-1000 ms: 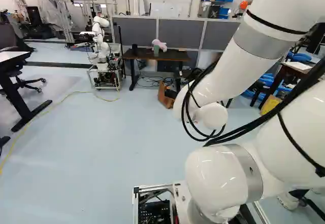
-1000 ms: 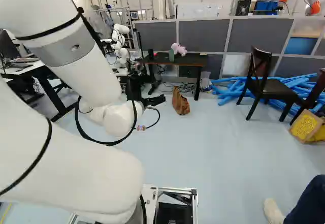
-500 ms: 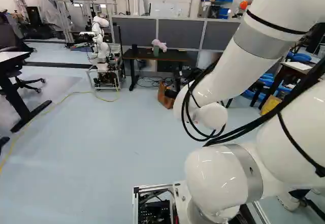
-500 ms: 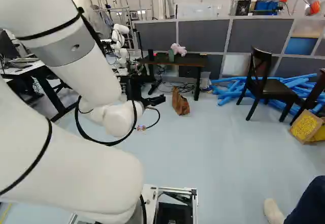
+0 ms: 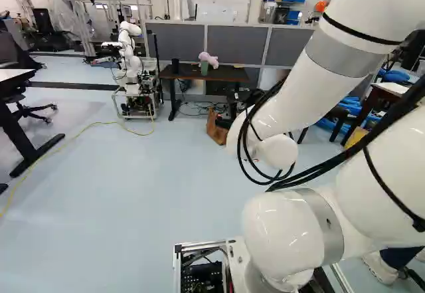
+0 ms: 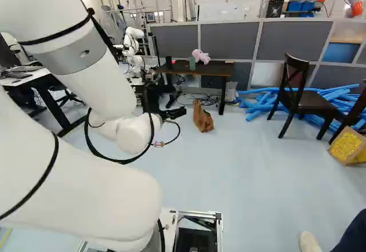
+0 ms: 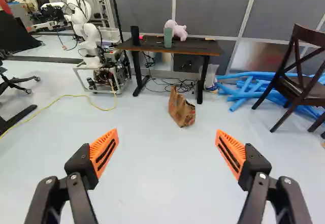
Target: Pick up the bag on the ground and place it on the table
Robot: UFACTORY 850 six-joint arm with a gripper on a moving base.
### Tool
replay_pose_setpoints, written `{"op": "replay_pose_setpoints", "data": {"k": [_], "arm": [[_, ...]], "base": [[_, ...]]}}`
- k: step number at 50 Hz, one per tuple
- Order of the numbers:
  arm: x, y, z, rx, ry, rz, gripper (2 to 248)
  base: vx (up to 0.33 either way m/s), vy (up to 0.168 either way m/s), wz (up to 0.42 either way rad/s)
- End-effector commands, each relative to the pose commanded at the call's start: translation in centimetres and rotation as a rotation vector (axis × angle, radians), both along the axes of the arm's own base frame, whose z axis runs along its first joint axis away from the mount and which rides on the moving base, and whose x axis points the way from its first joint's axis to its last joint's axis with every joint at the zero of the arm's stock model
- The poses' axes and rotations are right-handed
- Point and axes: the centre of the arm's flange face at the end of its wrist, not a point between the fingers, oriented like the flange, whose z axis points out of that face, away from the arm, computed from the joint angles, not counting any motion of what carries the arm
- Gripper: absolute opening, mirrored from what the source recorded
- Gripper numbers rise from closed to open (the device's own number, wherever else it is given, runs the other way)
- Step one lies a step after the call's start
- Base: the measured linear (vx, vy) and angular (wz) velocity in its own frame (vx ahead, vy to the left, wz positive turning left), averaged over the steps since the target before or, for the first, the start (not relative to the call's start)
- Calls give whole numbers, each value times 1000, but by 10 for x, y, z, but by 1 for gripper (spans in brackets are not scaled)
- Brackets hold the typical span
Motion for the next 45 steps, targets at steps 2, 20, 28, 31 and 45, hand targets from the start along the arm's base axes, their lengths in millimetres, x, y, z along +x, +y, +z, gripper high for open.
{"op": "replay_pose_setpoints", "data": {"k": [2,20,28,31,45], "arm": [[0,0,0,0,0,0,247],[0,0,0,0,0,0,247],[0,0,0,0,0,0,247],[0,0,0,0,0,0,247],[0,0,0,0,0,0,247]], "base": [[135,2,-7],[136,-26,5],[141,-65,7],[145,-77,3],[156,-81,1]]}}
